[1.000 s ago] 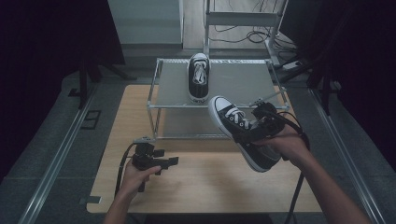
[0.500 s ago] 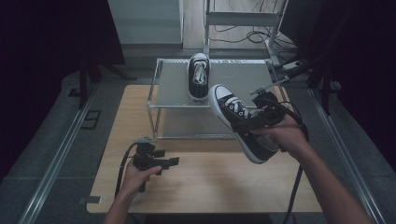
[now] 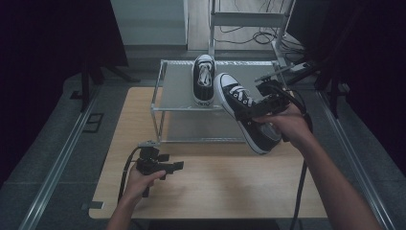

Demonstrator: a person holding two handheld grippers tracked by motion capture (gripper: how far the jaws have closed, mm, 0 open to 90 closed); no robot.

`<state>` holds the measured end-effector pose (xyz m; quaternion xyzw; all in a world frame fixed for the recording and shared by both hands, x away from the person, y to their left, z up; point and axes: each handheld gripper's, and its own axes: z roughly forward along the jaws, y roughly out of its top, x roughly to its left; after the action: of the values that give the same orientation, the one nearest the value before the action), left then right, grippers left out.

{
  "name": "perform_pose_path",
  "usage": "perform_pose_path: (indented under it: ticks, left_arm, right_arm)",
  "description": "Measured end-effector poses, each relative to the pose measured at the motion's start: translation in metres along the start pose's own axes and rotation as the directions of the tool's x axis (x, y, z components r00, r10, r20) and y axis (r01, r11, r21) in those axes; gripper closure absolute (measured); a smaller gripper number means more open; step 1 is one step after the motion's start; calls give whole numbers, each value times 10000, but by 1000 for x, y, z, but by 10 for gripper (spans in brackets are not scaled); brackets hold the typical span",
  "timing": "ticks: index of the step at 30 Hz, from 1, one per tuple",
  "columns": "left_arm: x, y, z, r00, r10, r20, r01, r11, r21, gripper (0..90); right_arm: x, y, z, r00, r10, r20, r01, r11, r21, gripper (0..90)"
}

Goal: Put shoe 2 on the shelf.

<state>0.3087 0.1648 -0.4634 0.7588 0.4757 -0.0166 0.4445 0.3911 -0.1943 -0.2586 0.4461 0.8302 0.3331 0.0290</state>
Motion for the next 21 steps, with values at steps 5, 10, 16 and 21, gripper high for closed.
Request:
perform_pose_path:
  ticks: [5,10,16,21]
  left_arm:
    - [0,0,0,10000,-8,8,8,10000,22,178]
    - [1,0,-1,10000,-17,4,17,10000,10,178]
    - [2,0,-2,10000,-36,25,36,10000,-31,178]
    - [1,0,-1,10000,-61,55,61,10000,-15,178]
  right_arm:
    - [-3,12,5,9995,287,91,-287,9996,10,163]
    - [-6,27,12,9980,615,170,-614,9981,-38,163]
    - [-13,39,17,9936,1064,375,-1060,9943,-121,164]
    - [-20,52,24,9863,1561,543,-1553,9877,-173,164]
